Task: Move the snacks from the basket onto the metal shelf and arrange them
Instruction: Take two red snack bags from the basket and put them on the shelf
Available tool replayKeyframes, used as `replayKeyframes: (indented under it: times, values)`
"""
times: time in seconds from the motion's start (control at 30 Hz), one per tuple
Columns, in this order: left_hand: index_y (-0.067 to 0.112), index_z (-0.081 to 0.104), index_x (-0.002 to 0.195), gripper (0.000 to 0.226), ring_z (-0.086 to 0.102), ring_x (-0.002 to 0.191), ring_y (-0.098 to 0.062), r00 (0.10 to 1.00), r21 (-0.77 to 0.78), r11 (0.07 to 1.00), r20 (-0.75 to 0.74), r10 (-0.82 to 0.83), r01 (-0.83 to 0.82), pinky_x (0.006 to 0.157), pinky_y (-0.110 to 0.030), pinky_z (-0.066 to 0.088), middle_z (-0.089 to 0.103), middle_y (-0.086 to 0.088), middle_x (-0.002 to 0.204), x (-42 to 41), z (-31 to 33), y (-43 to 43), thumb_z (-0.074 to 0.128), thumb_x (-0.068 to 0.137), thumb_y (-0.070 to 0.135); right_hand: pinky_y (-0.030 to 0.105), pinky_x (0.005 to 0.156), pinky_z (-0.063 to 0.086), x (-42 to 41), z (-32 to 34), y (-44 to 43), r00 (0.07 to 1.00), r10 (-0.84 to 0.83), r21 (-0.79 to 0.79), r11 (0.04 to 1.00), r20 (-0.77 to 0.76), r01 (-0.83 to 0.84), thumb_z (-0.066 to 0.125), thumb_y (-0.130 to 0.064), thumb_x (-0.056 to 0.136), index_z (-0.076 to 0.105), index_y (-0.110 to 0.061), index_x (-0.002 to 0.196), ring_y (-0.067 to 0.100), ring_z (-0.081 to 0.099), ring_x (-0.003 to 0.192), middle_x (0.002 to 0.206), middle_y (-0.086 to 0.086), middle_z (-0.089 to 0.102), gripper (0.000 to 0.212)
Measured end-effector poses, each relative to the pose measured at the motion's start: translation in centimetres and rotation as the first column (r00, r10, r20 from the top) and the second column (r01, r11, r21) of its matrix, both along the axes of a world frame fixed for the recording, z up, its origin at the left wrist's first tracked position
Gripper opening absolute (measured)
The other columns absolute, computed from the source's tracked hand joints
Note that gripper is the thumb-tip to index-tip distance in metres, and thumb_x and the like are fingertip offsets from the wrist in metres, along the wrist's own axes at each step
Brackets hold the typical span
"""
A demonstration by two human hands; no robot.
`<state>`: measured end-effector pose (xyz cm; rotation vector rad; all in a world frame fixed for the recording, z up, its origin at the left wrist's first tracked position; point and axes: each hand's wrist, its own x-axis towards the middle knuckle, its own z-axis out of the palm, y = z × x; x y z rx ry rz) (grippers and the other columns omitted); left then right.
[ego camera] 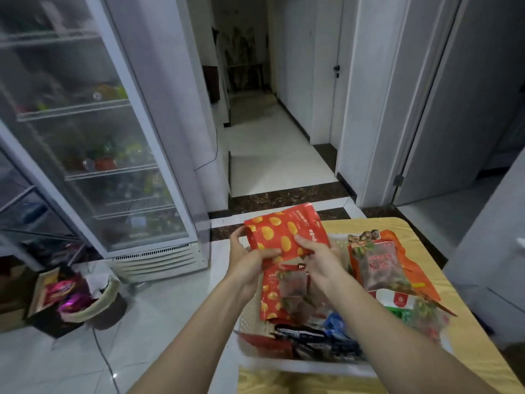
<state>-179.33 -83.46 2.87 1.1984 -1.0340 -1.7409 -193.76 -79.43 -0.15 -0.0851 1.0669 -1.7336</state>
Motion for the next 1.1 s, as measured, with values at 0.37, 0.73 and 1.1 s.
replayKeyframes:
  times: [0.37, 0.73, 1.1]
  values:
    - [0.010, 0.054, 0.117, 0.045, 0.073, 0.087, -0.022, 0.974, 0.000, 0.975, 0.047, -0.221, 0.221, 0.073, -0.037, 0.058, 0.071, -0.012, 0.104, -1.1, -1.7, -0.7, 0.078, 0.080, 0.014, 0.049, 0.090, 0.056, -3.4, 1.3, 0.5, 0.896, 0.148, 0.056, 0.989, -0.418, -0.137, 0.076, -0.014, 0.082, 0.050, -0.024, 0.132, 0.024, 0.070, 0.101, 0.116, 0.004, 0.068, 0.058]
    - [0.012, 0.054, 0.112, 0.028, 0.073, 0.083, -0.019, 0.967, -0.062, 0.971, 0.122, -0.224, 0.232, 0.068, -0.031, 0.059, 0.071, -0.010, 0.102, -2.0, -5.1, -3.3, 0.065, 0.092, 0.028, 0.049, 0.086, 0.058, -3.3, -1.3, -1.0, 0.829, 0.230, 0.148, 0.973, -0.510, -0.179, 0.086, -0.010, 0.066, 0.053, -0.026, 0.126, 0.020, 0.072, 0.098, 0.113, 0.002, 0.071, 0.070]
    - [0.025, 0.057, 0.108, 0.029, 0.067, 0.094, -0.025, 0.809, 0.047, 0.924, 0.468, -0.356, 0.380, 0.075, -0.042, 0.059, 0.067, -0.003, 0.108, -0.9, -12.4, -6.5, 0.064, 0.086, 0.008, 0.045, 0.085, 0.058, -4.0, -2.7, -3.3, 0.844, 0.153, 0.170, 0.983, -0.514, -0.075, 0.082, -0.003, 0.072, 0.054, -0.021, 0.126, 0.019, 0.072, 0.097, 0.109, 0.000, 0.072, 0.063]
